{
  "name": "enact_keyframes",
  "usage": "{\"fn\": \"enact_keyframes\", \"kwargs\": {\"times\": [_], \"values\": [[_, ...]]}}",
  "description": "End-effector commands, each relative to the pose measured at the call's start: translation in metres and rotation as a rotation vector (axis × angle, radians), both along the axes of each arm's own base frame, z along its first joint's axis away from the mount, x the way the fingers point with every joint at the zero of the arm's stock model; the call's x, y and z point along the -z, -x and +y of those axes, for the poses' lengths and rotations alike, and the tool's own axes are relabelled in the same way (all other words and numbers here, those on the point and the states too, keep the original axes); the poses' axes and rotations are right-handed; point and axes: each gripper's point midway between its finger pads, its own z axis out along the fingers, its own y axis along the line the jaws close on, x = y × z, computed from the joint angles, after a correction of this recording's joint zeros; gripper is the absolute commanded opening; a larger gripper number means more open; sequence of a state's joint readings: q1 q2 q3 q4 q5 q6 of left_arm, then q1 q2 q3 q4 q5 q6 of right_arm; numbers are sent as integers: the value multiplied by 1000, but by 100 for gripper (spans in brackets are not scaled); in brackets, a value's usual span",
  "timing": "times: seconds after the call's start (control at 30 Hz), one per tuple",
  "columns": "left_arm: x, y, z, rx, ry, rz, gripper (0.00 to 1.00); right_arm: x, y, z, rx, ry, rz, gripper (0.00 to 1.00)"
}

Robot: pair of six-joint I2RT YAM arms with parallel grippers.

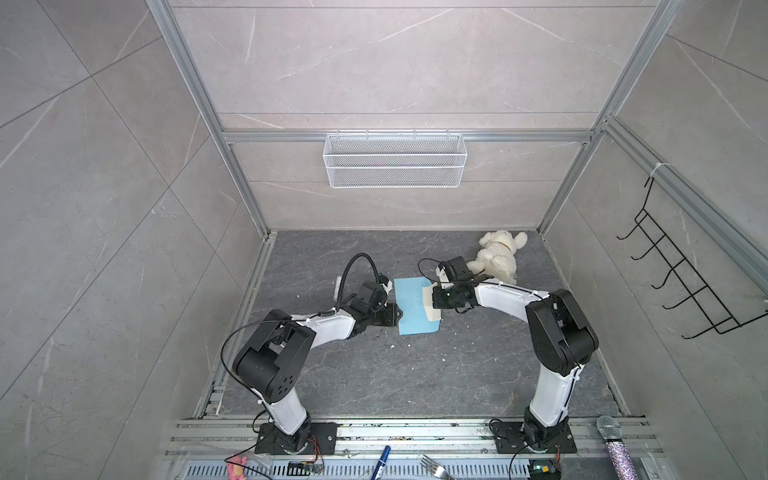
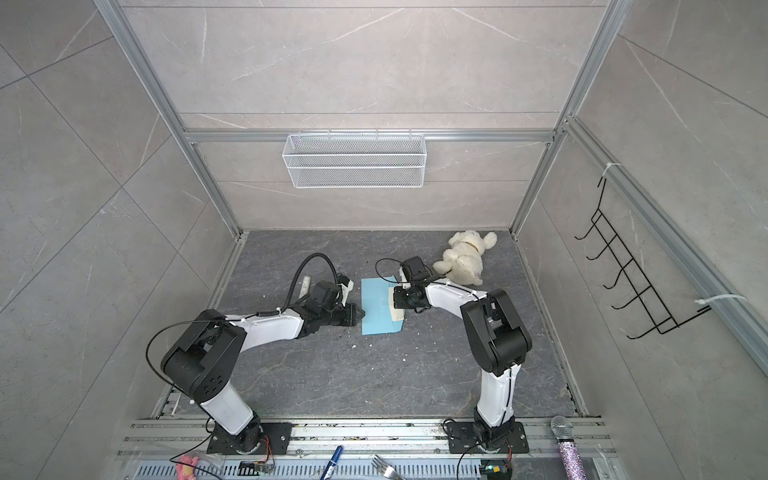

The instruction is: Place the letter into the envelope and seal it

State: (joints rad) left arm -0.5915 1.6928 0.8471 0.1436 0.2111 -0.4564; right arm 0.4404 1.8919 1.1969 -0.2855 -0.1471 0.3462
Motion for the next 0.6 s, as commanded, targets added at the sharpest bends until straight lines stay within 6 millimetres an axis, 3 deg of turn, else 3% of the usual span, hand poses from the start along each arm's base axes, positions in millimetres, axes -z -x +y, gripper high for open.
{"fn": "enact_keyframes", "kwargs": {"times": [0.0, 0.57], "values": [[-10, -12, 3, -20, 43, -13, 45, 6, 2, 5, -28, 10, 20, 0], [13, -28, -14, -1, 109, 76, 45, 13, 0, 8, -28, -2, 37, 0]]}}
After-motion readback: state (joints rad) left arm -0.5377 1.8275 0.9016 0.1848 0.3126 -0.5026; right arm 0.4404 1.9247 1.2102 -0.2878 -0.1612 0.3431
